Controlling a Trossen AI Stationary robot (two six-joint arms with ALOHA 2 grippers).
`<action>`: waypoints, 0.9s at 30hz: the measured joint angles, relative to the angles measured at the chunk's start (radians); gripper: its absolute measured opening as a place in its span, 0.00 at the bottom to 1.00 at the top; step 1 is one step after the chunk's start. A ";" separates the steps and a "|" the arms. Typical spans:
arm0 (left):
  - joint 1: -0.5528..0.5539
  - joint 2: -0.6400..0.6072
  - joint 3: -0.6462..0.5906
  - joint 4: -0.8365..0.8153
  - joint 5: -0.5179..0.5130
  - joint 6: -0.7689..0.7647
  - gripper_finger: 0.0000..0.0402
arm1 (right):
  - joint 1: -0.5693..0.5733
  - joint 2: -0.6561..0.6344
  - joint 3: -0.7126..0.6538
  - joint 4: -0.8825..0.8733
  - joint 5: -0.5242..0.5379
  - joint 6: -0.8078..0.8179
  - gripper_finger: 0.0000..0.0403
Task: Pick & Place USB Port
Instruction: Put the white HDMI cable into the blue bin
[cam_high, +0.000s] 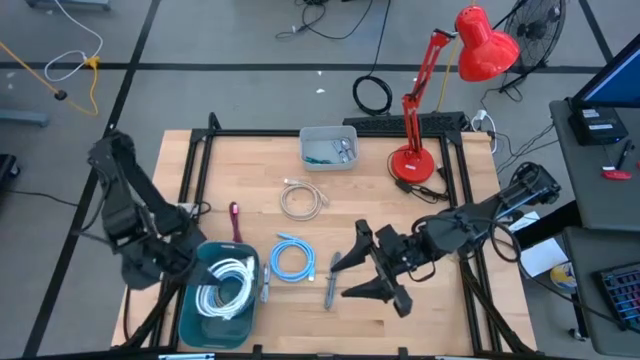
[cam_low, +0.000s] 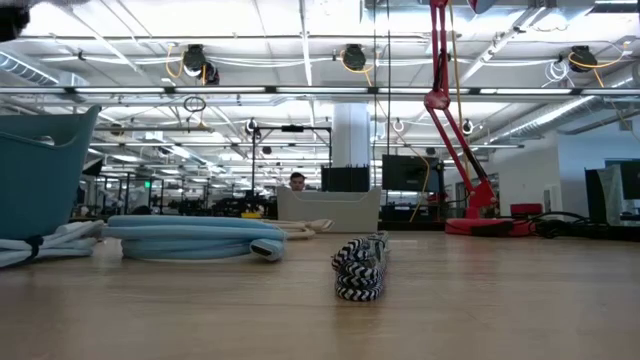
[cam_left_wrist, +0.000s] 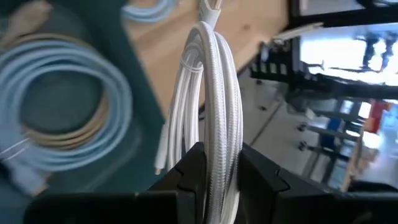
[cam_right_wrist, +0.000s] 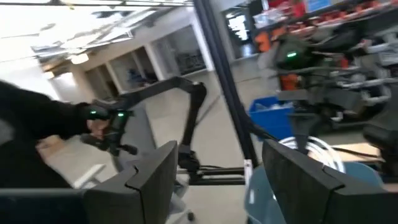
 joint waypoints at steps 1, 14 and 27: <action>-0.024 0.002 0.000 -0.018 -0.018 -0.026 0.17 | 0.000 0.001 0.000 -0.004 0.003 -0.001 0.56; -0.170 0.005 -0.169 0.118 -0.142 -0.269 0.17 | -0.002 0.001 0.000 -0.012 0.007 -0.001 0.56; -0.168 -0.001 -0.411 0.354 -0.136 -0.285 0.17 | -0.009 0.002 0.000 -0.019 0.055 -0.016 0.55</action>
